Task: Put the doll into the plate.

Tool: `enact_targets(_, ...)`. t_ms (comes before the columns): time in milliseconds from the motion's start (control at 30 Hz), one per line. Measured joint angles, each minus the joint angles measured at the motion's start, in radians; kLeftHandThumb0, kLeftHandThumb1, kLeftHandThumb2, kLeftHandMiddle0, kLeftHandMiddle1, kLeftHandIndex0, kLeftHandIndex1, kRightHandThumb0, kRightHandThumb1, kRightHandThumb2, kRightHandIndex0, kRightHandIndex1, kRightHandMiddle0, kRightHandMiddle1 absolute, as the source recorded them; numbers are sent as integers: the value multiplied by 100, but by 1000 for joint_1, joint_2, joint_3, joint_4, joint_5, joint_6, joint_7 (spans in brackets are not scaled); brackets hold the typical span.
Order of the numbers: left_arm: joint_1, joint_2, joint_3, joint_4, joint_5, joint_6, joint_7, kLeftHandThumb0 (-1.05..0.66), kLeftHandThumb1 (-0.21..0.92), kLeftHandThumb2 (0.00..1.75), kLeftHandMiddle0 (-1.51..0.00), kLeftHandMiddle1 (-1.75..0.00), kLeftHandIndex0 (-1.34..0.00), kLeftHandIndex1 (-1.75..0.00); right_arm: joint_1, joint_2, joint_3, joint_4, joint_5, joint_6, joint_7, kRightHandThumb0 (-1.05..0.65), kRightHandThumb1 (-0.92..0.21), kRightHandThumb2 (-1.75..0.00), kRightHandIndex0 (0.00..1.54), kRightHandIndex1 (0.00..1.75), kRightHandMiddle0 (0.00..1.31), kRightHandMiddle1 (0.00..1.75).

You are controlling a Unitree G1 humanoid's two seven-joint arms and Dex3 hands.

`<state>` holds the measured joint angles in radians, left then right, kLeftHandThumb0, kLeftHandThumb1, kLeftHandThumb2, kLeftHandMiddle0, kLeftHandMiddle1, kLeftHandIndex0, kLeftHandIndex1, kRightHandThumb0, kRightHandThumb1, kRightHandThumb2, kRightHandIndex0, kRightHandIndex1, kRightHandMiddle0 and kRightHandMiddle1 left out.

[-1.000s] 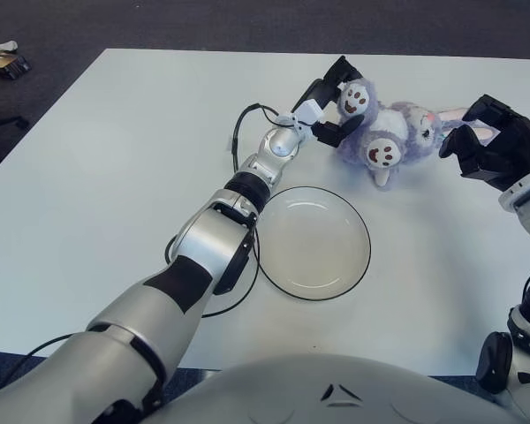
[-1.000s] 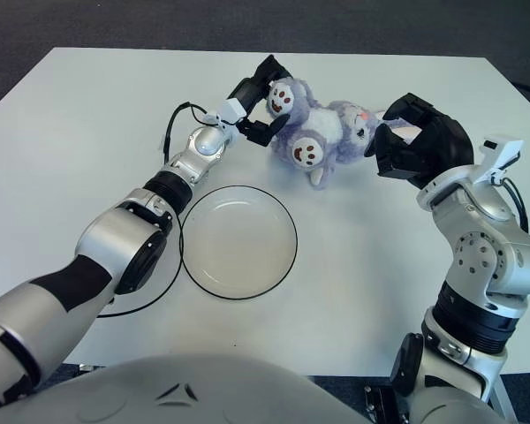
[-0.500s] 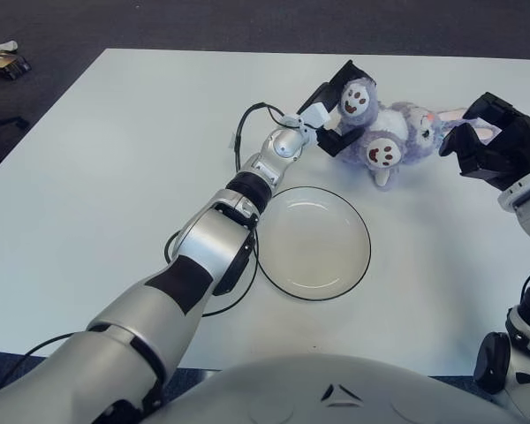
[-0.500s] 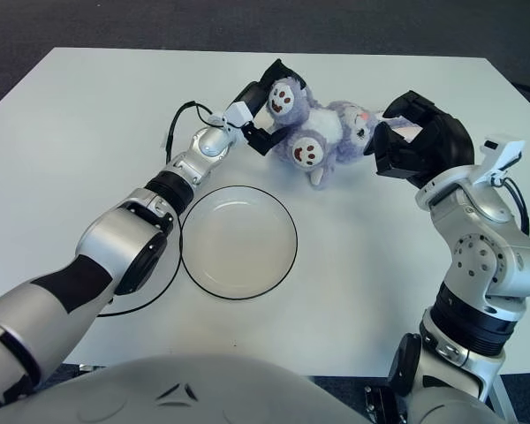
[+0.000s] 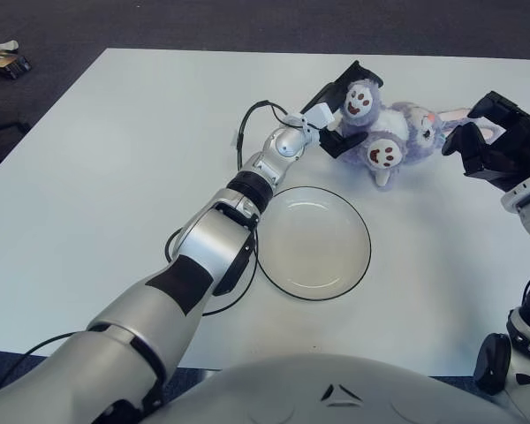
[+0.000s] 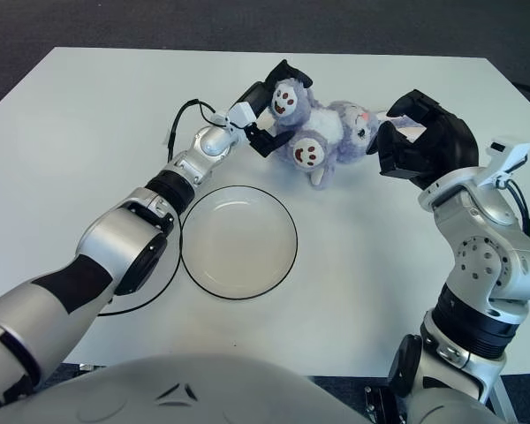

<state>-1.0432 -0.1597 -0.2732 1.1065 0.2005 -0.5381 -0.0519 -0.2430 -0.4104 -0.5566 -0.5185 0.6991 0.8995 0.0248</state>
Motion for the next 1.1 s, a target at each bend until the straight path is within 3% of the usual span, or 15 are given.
enact_targets(267, 0, 0, -4, 0, 2, -1, 17, 11, 10, 135, 0, -103, -7, -133, 1, 0, -4, 0, 2, 0, 4, -1, -13, -149, 74, 175, 61, 159)
enact_targets(433, 0, 0, -2, 0, -1, -1, 36, 18, 12, 143, 0, -155, -14, -155, 1, 0, -8, 0, 8, 1, 3, -1, -15, -148, 73, 175, 60, 160)
enact_targets(533, 0, 0, -2, 0, 0, -1, 53, 18, 13, 144, -4, -168, -21, -168, 1, 0, -11, 0, 23, 3, 2, -1, -15, -147, 73, 175, 59, 160)
enact_targets(567, 0, 0, -2, 0, 0, -1, 61, 18, 13, 144, -4, -169, -22, -169, 1, 0, -11, 0, 26, 3, 2, -1, -15, -147, 73, 175, 59, 160)
enact_targets(633, 0, 0, -2, 0, 0, -1, 73, 33, 31, 128, -32, -172, -39, -172, 1, 0, -12, 0, 30, 3, 2, -1, -15, -147, 73, 175, 60, 159)
enact_targets(800, 0, 0, -2, 0, 0, -2, 110, 44, 33, 128, -54, -174, -59, -174, 2, -1, -13, 0, 34, 3, 2, -1, -14, -149, 74, 175, 61, 159)
enact_targets(1100, 0, 0, -1, 1, -1, -20, 165, 47, 31, 131, -60, -175, -70, -175, 6, -1, -13, 0, 34, 3, -1, -1, -11, -153, 76, 175, 61, 163)
